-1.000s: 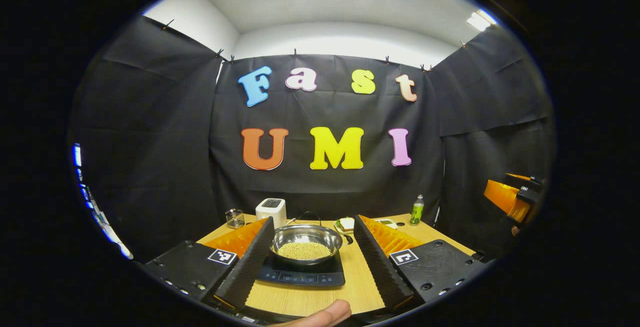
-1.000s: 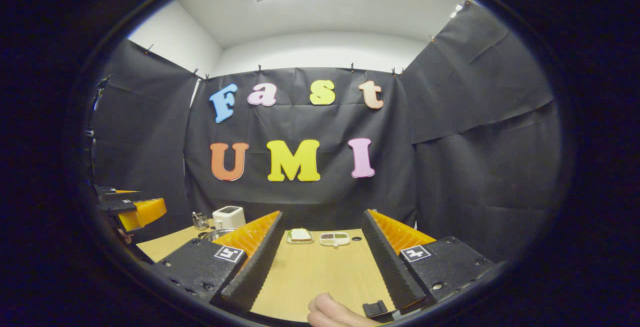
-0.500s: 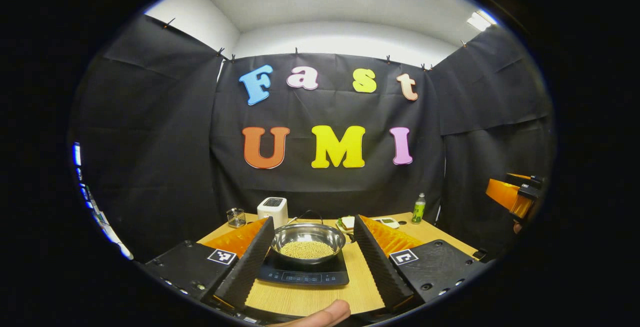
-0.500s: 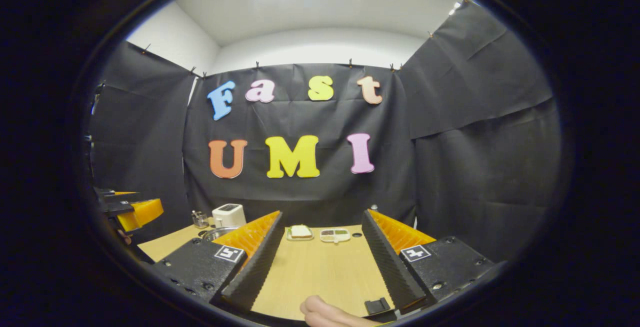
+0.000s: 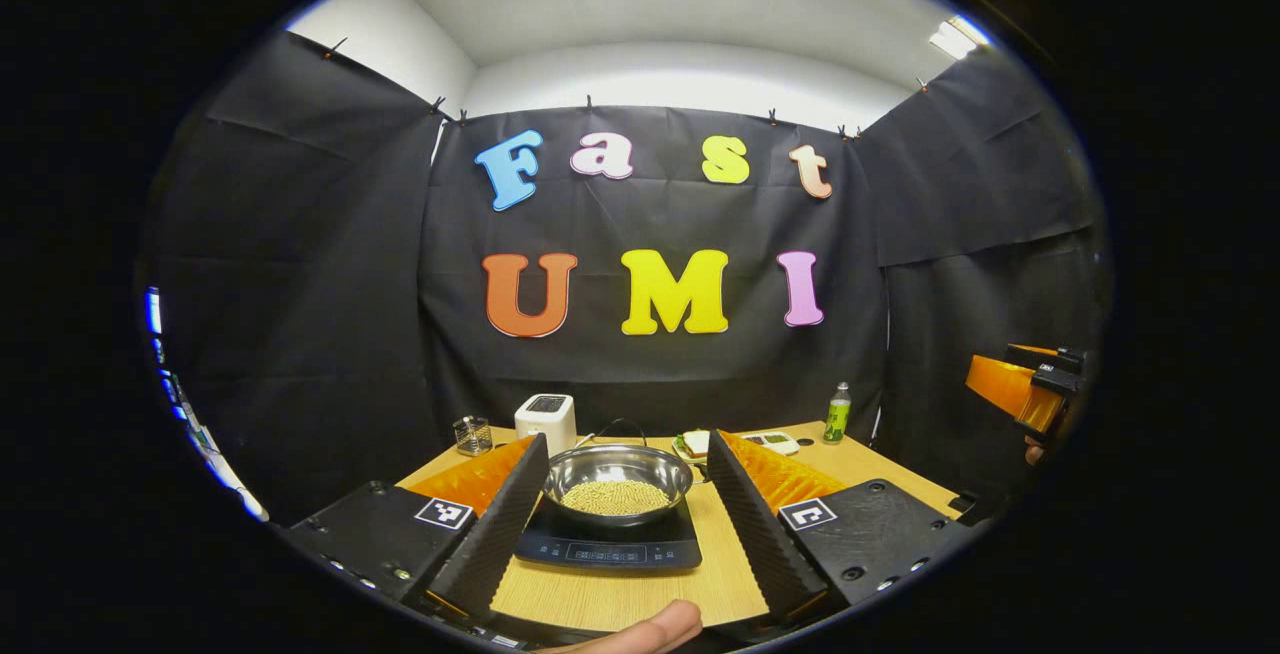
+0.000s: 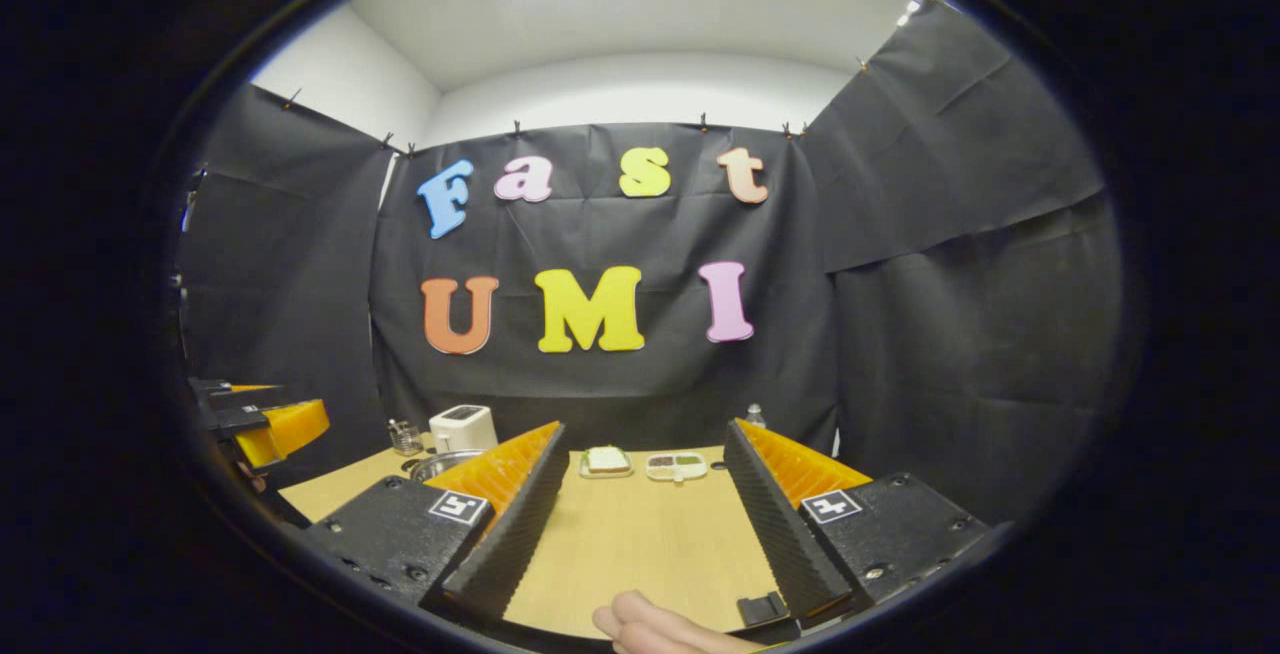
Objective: First push the handle of the pot to place it horizontally, then grasp the pot with both hands and set it on the induction cooktop.
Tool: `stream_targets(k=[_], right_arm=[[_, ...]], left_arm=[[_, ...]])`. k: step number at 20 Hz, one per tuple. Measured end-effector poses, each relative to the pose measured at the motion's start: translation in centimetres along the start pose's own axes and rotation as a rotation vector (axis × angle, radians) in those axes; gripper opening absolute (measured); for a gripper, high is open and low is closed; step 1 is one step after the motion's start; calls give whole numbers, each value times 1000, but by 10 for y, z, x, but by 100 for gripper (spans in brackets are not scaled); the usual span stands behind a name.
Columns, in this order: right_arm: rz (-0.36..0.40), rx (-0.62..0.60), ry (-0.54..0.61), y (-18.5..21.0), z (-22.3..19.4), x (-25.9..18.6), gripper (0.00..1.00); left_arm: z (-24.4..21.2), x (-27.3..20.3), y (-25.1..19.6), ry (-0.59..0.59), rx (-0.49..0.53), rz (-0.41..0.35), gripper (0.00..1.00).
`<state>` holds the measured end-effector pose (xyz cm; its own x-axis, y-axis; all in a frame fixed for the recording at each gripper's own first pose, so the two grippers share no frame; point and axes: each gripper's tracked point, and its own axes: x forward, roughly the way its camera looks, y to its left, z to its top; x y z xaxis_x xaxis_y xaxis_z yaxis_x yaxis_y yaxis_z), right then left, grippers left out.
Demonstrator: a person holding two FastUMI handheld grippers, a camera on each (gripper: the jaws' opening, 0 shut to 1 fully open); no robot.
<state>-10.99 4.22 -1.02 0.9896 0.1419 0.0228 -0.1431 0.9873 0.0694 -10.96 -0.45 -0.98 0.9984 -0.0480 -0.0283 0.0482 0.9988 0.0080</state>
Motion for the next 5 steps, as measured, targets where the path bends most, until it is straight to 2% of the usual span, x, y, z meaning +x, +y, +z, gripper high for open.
stream_targets(k=[3,5], right_arm=[[9,10,10,0,-2,1,99],[11,12,5,0,-2,2,96]], left_arm=[[0,-3,-1,-5,1,-4,95],[0,-3,1,-10,-7,-7,95]])
